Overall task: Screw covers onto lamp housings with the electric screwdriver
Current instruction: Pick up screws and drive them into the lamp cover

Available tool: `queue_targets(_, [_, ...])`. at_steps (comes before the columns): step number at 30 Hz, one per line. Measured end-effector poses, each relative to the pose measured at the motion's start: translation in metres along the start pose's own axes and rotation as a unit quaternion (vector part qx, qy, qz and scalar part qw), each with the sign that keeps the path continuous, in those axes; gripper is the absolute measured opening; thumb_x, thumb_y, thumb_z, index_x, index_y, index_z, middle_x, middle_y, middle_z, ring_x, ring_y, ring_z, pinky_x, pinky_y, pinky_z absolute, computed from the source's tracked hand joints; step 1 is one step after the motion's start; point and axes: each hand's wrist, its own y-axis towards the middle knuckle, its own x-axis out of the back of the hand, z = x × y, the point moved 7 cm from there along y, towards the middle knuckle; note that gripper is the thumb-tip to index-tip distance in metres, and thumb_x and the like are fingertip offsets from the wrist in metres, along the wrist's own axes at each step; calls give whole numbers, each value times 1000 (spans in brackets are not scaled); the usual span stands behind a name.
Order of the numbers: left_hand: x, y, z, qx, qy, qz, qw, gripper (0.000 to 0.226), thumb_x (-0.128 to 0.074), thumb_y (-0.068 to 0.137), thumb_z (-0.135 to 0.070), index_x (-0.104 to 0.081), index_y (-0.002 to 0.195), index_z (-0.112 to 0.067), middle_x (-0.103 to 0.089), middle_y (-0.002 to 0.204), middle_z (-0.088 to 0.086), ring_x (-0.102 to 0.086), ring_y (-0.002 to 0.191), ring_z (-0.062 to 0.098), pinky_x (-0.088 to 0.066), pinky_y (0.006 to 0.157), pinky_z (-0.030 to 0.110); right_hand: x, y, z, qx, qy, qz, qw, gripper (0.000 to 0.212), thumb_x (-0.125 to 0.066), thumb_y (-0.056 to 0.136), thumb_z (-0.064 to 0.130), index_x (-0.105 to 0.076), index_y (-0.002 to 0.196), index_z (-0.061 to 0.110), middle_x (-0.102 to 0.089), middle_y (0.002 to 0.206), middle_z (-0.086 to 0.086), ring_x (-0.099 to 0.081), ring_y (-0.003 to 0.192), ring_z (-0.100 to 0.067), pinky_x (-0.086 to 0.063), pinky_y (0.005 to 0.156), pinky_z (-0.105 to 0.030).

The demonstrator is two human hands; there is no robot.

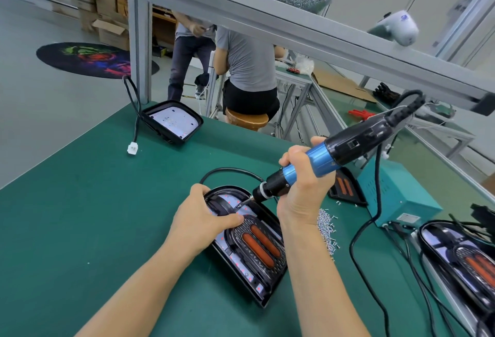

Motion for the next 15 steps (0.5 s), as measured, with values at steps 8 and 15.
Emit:
queue_targets(8, [-1,1,3,4,-2,-24,1000,65,-88,55,-37,-48,103,-22,-60,91,-13,-54,84,-1,-40,63,22,-16,5,6,23,-56,198,978,37,-60,71,3,-52,103,18,-54,72,0,-50,75,-22,-46,71,-25])
queue_targets(15, [-1,-1,10,21,-26,-33,999,63,-89,56,-35,-49,103,-21,-62,92,-10,-56,84,2,-41,63,23,-15,9,3,-53,-78,238,967,32,-69,73,5,-66,87,33,-53,77,7,-50,74,-13,-43,75,-30])
